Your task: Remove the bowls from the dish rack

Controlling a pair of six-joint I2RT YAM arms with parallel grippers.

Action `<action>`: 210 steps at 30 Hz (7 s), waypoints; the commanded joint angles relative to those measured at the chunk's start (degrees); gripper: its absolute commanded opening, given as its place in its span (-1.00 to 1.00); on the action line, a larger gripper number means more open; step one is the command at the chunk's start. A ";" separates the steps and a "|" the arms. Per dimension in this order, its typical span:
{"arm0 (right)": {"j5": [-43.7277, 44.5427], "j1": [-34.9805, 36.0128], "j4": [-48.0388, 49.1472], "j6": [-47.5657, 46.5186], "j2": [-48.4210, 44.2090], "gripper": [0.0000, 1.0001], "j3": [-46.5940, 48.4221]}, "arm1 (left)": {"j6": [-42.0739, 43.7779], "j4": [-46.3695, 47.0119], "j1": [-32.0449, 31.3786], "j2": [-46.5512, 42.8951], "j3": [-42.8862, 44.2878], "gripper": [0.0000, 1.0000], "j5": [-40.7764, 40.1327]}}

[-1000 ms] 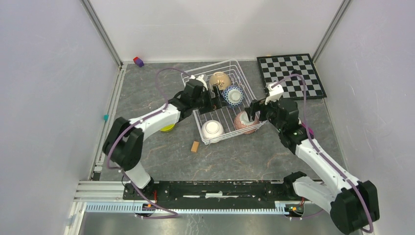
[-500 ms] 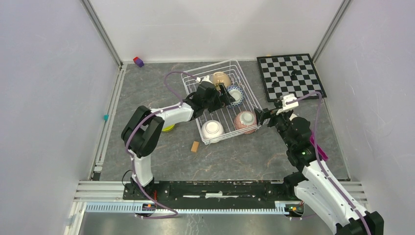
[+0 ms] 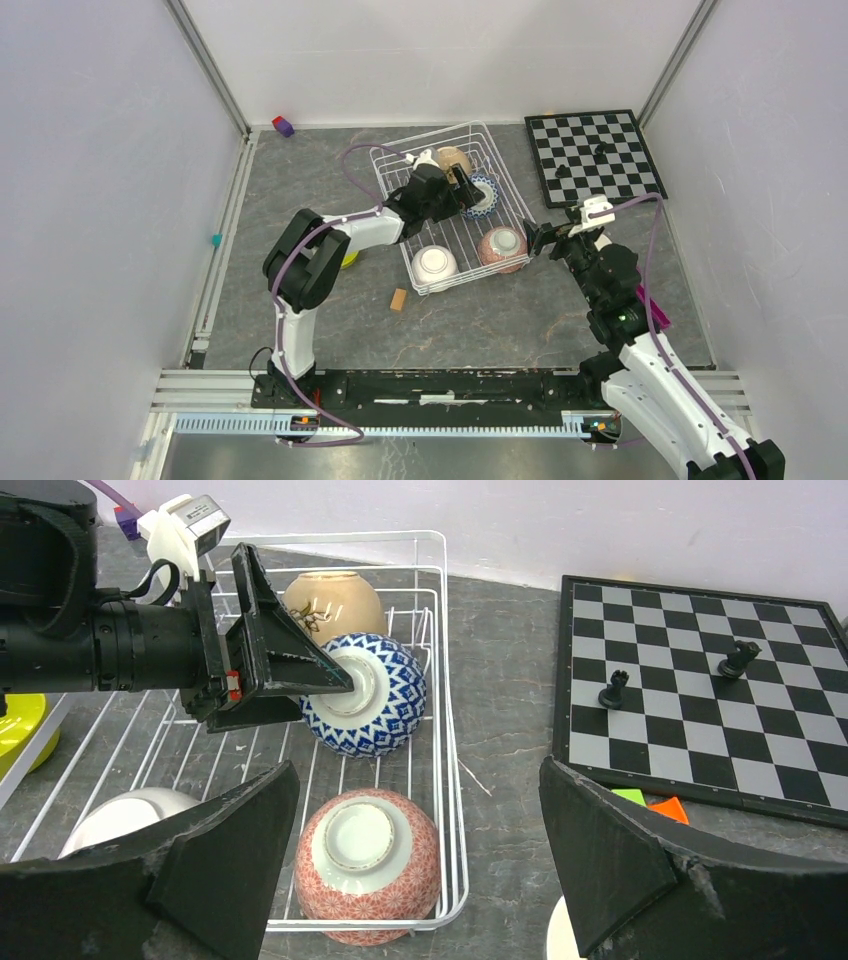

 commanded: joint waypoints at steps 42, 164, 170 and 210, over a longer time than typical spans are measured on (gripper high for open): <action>1.88 0.07 2.07 -1.18 -0.67 0.93 -0.71 | -3.93 16.28 3.17 2.97 -2.07 0.88 5.79; 4.54 0.05 -8.01 -1.01 -8.97 0.94 1.72 | 31.14 -48.18 -9.77 -0.31 25.07 0.54 -24.41; 4.26 0.08 -7.92 -0.73 -8.72 0.95 1.74 | 24.82 -43.42 -5.28 -1.09 21.26 0.51 -13.44; 5.03 0.07 -12.40 0.78 -10.37 0.94 3.92 | 21.83 -42.75 -2.33 -32.33 4.41 -0.95 -28.63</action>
